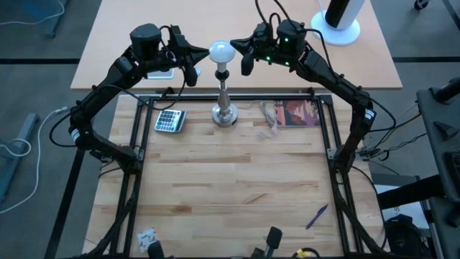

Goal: Screw lightbulb
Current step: Insert the lightbulb into the table lamp

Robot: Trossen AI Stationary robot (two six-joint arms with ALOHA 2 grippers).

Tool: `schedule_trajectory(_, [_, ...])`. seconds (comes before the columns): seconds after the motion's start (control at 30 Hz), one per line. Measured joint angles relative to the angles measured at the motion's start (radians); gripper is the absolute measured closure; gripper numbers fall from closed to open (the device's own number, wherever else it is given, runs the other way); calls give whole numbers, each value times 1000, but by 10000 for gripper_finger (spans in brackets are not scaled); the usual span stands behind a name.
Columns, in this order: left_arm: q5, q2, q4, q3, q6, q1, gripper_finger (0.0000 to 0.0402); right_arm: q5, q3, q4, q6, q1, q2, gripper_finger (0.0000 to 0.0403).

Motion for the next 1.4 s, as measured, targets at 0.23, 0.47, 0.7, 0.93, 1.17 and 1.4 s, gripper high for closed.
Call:
schedule_trajectory(0.23, [0, 43, 52, 1, -3, 1, 380, -2, -19, 2, 9, -9, 22, 403])
schedule_trajectory(0.47, [-1, 53, 46, 3, -4, 3, 380, -17, -21, 1, 21, -2, 24, 403])
schedule_trajectory(0.7, [-2, 53, 37, 3, -8, 12, 380, -23, -21, 4, 38, 14, 25, 403])
schedule_trajectory(0.93, [-38, 55, 36, 2, -9, 15, 380, -40, -21, 11, 38, 36, 25, 403])
schedule_trajectory(1.17, [-43, 52, 37, 2, -9, 18, 380, -48, -22, 18, 38, 44, 22, 403])
schedule_trajectory(1.4, [-34, 25, 24, 2, -13, 17, 380, -41, 9, 2, 38, 44, -6, 403])
